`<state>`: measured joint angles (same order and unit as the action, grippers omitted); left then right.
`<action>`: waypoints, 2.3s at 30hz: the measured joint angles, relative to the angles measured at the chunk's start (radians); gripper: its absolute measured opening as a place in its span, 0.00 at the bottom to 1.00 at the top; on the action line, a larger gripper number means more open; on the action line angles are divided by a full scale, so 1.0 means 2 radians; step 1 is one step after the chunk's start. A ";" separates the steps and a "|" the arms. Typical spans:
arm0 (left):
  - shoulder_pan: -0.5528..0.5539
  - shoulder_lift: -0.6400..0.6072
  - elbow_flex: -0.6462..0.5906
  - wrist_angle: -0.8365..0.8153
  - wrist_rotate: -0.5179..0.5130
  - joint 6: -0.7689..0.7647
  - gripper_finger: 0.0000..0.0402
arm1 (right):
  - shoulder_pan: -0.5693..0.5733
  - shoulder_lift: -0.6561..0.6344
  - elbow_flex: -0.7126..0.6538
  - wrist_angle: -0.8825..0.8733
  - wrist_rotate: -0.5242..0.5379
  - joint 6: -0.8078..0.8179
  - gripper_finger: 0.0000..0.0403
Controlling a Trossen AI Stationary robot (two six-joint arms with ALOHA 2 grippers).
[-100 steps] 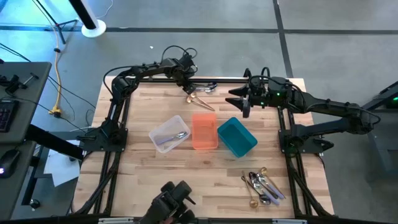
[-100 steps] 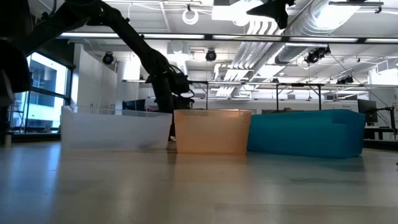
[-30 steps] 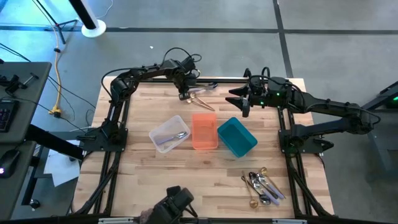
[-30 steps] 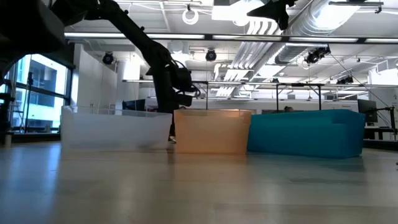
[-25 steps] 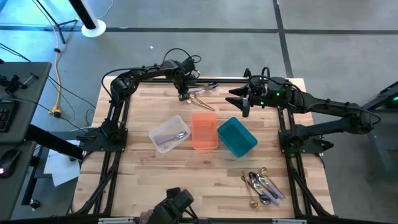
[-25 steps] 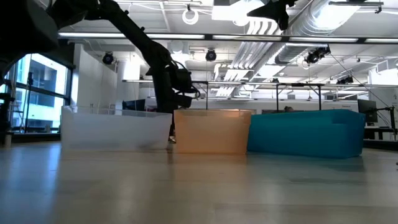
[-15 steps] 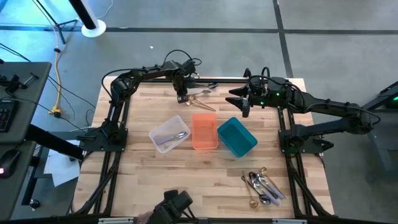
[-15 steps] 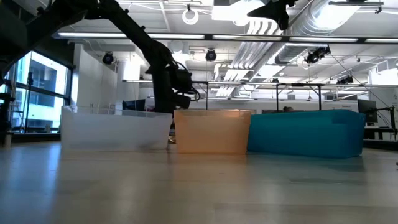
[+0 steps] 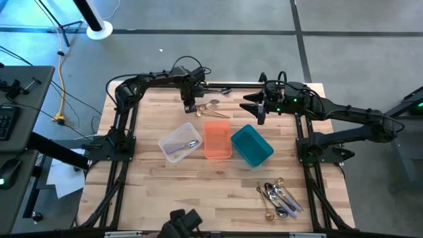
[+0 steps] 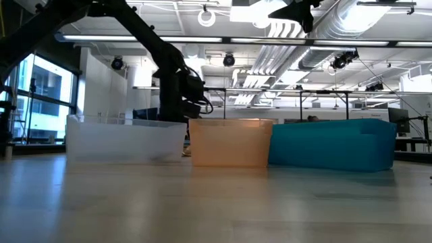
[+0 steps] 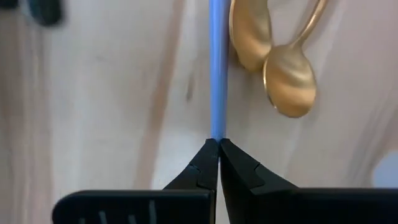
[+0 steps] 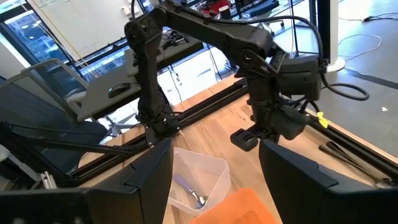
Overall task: Sort silverware by color (type)
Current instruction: Put the purple spoon into the white bin
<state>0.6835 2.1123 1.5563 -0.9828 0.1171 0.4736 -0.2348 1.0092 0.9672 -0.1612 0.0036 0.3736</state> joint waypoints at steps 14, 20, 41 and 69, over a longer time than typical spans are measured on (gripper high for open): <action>-0.005 -0.084 -0.135 0.089 0.010 -0.027 0.00 | 0.000 0.000 0.000 0.000 0.000 0.006 0.55; -0.005 -0.081 -0.143 0.094 0.011 -0.028 0.00 | 0.000 0.000 0.000 0.000 0.000 0.006 0.55; -0.004 -0.096 -0.143 0.108 -0.033 -0.012 0.00 | 0.000 0.000 0.000 0.000 0.001 0.000 0.55; -0.015 -0.081 -0.055 0.120 -0.013 -0.035 0.51 | 0.000 0.001 0.000 0.000 0.001 -0.006 0.55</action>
<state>0.6540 1.9496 1.4457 -0.7422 0.0914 0.4026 -0.2351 1.0118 0.9670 -0.1613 0.0051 0.3622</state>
